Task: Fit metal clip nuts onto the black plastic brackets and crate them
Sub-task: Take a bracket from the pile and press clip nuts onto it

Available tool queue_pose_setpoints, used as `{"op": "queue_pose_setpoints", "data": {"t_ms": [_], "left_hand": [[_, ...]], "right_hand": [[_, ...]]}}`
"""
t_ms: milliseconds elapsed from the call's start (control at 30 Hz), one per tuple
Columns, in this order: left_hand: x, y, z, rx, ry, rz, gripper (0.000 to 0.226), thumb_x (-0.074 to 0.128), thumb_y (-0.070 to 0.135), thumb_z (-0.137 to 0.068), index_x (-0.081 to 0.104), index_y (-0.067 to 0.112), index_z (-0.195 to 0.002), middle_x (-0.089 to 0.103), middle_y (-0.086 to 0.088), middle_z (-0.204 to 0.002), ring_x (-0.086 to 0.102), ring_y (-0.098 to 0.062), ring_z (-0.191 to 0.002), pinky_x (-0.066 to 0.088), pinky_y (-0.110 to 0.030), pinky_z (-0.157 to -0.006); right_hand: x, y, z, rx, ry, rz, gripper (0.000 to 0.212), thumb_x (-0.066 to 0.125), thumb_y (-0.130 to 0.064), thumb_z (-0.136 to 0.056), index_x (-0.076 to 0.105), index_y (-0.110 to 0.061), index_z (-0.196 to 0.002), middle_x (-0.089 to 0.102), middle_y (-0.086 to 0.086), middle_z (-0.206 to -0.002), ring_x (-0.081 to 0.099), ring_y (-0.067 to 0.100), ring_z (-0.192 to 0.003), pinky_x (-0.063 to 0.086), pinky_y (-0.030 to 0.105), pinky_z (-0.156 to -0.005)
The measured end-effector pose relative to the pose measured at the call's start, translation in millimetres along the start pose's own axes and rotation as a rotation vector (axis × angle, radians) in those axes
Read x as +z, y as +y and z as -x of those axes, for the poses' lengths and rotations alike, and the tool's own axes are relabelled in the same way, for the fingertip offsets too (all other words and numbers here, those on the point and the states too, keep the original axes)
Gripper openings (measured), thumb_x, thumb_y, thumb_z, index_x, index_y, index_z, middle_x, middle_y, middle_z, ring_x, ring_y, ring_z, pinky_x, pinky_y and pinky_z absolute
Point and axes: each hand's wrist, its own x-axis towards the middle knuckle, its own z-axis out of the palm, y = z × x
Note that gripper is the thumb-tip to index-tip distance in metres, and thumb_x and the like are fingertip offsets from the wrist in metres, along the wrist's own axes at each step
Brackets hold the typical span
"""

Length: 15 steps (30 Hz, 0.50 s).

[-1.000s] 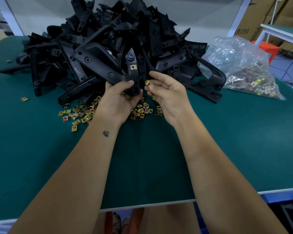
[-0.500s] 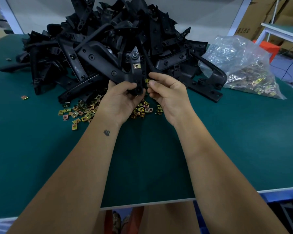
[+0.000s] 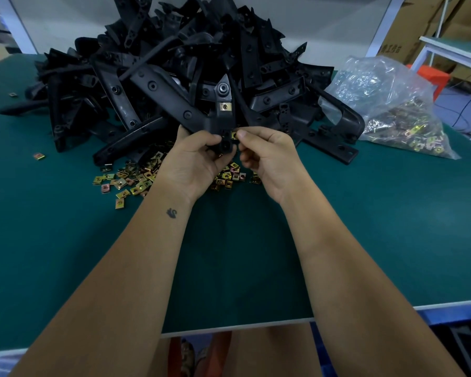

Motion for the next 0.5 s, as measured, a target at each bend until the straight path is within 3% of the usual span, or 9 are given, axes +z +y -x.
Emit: {"op": "queue_pose_setpoints", "data": {"t_ms": [133, 500], "left_hand": [[-1.4, -0.6, -0.8, -0.004, -0.052, -0.001, 0.038, 0.045, -0.011, -0.088, 0.049, 0.015, -0.114, 0.072, -0.006, -0.095, 0.072, -0.020, -0.080, 0.057, -0.034, -0.074], [-2.2, -1.0, -2.3, -0.002, -0.033, -0.017, 0.037, 0.046, -0.012, -0.089, 0.051, 0.018, -0.111, 0.070, -0.006, -0.099, 0.069, -0.020, -0.087, 0.057, -0.034, -0.076]], "right_hand": [[0.4, 0.9, -0.1, 0.003, -0.024, 0.010, 0.011, 0.064, -0.010, -0.093, 0.070, -0.014, -0.085, 0.061, -0.005, -0.061, 0.054, 0.007, -0.054, 0.044, 0.020, -0.053], [-0.9, 1.6, -2.1, 0.002, -0.026, -0.076, 0.018, 0.064, -0.010, -0.092, 0.069, -0.016, -0.076, 0.058, -0.007, -0.058, 0.053, 0.009, -0.052, 0.044, 0.021, -0.053]]}}
